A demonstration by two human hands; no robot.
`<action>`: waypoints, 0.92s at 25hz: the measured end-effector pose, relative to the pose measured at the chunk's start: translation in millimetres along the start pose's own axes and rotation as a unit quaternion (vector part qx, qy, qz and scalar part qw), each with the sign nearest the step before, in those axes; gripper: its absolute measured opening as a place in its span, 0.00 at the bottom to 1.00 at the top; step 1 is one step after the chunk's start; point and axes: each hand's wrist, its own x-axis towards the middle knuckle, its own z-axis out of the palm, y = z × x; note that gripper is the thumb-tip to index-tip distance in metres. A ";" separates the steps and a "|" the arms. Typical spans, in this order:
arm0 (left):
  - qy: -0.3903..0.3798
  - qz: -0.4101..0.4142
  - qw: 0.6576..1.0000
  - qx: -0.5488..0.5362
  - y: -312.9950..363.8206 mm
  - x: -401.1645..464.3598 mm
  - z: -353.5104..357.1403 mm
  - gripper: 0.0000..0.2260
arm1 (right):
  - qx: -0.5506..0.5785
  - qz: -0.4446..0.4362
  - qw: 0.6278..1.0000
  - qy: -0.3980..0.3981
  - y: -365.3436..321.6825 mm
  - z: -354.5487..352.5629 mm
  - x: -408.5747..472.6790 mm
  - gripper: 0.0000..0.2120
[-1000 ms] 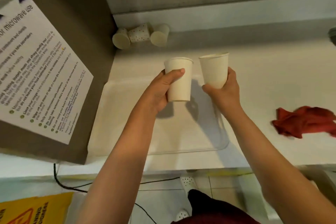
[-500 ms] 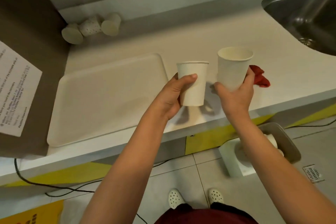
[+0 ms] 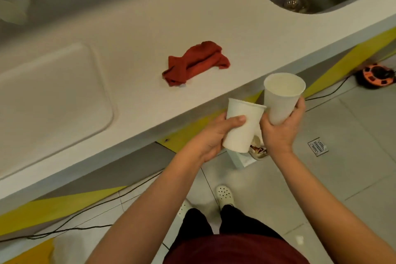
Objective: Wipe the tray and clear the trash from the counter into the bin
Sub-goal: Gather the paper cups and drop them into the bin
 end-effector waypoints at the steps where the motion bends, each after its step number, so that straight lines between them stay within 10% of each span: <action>1: 0.026 -0.053 0.998 0.008 -23.6 15.7 7.9 0.36 | -0.030 0.034 0.999 -0.007 25.1 -15.9 1.1 0.39; 10: 0.163 -0.348 0.911 0.148 -134.0 89.5 15.5 0.27 | -0.209 0.463 0.818 -0.270 158.7 -78.2 -17.0 0.29; 23: 0.183 -0.293 0.930 0.125 -112.7 159.7 46.7 0.27 | -0.230 0.414 0.859 -0.193 167.9 -62.7 67.1 0.33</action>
